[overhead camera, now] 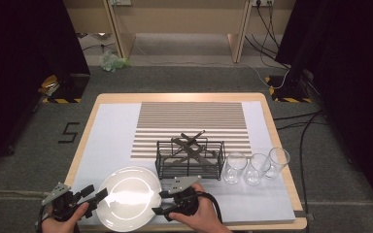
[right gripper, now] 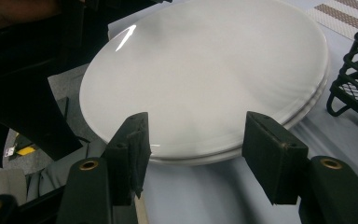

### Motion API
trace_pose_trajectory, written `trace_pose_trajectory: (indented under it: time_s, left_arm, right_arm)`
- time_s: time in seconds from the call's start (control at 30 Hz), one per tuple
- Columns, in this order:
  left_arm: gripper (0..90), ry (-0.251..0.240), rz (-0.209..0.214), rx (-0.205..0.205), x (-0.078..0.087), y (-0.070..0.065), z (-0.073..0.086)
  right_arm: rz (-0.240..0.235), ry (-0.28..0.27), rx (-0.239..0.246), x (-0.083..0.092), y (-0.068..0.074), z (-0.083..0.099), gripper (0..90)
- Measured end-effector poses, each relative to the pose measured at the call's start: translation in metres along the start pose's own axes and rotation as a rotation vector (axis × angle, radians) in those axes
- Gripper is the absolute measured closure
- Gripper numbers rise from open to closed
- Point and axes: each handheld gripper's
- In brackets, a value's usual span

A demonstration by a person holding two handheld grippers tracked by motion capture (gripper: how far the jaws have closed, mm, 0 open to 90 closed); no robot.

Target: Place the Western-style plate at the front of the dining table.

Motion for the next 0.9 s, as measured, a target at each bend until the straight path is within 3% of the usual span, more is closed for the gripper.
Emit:
trace_pose_trajectory:
  time_s: [0.9]
  left_arm:
    - [29.3,-0.008,-0.024,0.026,0.007,0.008,-0.001]
  right_arm:
    - [-0.004,0.020,0.027,-0.015,0.002,-0.009,36.9]
Point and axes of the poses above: each handheld gripper's, and its own axes: x roughly backward along the jaws, z roughly out of its underside, y roughly to its left, and after that the axes turned 13 degrees about z, right-handed
